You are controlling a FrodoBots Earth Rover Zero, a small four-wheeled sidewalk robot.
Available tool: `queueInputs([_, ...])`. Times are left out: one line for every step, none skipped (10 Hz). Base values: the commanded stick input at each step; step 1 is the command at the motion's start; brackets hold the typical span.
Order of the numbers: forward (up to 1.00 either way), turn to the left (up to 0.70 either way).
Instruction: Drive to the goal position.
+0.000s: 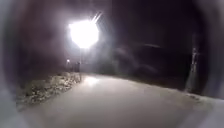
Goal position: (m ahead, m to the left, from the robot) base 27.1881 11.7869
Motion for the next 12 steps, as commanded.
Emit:
queueInputs([1.0, 0.11])
queueInputs([1.0, 0.11])
queueInputs([1.0, 0.11])
queueInputs([1.0, 0.11])
queueInputs([1.0, 0.11])
queueInputs([1.0, 0.1])
queueInputs([1.0, 0.08])
queueInputs([1.0, 0.05])
queueInputs([1.0, 0.04])
queueInputs([1.0, 0.04])
queueInputs([1.0, 0.05])
queueInputs([1.0, 0.04])
